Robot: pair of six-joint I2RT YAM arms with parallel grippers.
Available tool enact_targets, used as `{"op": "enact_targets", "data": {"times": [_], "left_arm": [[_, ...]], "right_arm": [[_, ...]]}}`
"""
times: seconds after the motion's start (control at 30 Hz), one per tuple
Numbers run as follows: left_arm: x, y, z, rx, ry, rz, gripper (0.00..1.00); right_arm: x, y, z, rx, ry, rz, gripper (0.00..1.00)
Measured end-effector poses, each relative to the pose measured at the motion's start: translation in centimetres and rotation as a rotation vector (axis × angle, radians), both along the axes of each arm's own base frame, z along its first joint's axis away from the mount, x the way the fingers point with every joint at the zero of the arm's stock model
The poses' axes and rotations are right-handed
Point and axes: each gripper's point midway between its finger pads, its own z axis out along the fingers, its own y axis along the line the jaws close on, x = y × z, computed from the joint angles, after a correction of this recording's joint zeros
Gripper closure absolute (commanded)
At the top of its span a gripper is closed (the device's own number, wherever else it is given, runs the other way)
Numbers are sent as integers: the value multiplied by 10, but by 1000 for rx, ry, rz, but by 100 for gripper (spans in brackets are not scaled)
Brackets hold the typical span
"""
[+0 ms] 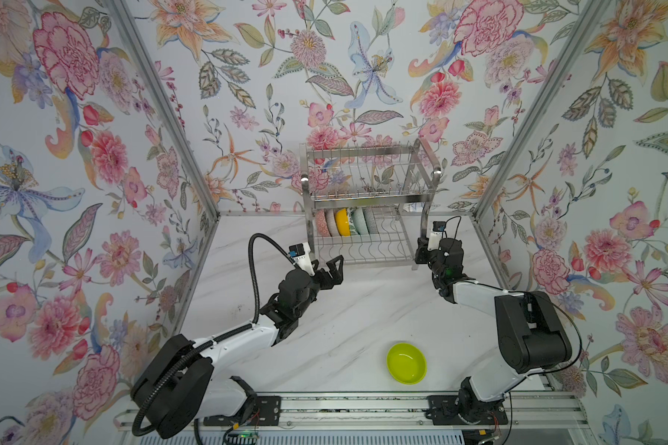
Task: Load bowls into a dish rack
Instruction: Rotate the dish rack at the top-center of the table.
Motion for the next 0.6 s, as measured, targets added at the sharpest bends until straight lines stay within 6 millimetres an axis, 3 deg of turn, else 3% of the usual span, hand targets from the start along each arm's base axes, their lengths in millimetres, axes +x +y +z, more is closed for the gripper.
{"op": "enact_targets", "data": {"times": [0.17, 0.4, 0.5, 0.6], "left_arm": [[0, 0, 0, 0, 0, 0, 1], [0, 0, -2, 5, 6, 0, 1], [0, 0, -4, 11, 14, 0, 1], [-1, 1, -6, 17, 20, 0, 1]], "right_arm": [[-14, 9, 0, -34, -3, 11, 100], [-39, 25, 0, -42, 3, 29, 99], [-49, 32, -1, -35, 15, 30, 93], [-54, 35, -1, -24, 31, 29, 74]]}}
